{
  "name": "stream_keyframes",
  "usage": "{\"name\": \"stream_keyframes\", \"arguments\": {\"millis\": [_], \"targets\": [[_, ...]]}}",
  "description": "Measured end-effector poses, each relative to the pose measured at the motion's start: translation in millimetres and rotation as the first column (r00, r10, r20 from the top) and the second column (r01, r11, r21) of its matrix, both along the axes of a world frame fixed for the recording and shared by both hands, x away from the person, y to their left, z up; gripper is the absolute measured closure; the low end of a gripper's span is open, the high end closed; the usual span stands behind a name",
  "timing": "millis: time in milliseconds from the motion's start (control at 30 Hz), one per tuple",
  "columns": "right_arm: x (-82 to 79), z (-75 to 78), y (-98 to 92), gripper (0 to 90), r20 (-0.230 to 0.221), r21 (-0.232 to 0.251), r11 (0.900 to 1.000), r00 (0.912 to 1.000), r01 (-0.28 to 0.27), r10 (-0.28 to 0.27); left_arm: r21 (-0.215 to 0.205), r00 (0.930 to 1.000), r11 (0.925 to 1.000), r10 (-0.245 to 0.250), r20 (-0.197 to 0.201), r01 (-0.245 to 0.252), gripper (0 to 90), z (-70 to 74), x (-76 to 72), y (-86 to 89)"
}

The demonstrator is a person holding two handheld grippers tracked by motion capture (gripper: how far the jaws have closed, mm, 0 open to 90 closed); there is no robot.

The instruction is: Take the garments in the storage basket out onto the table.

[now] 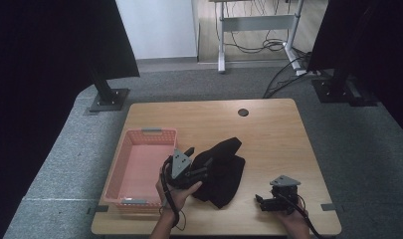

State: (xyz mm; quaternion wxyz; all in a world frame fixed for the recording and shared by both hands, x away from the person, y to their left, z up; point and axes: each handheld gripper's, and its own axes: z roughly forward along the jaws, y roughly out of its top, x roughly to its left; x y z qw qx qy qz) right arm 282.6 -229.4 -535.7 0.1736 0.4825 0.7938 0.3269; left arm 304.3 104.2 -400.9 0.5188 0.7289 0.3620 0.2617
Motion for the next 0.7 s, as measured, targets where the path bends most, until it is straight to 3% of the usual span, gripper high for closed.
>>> {"name": "stream_keyframes", "arguments": {"millis": [467,700], "targets": [[0.0,0.0,0.0,1.0,0.000,0.000,1.000,1.0000,0.000,0.000,-0.005,0.9994,0.9995,0.031,0.016,-0.031,28.8,3.3,-5.5,24.0],[0.0,0.0,0.0,1.0,0.000,0.000,1.000,1.0000,0.000,0.000,0.016,0.9982,0.9986,0.051,0.031,-0.051,28.6,4.5,-8.9,38.1]]}}
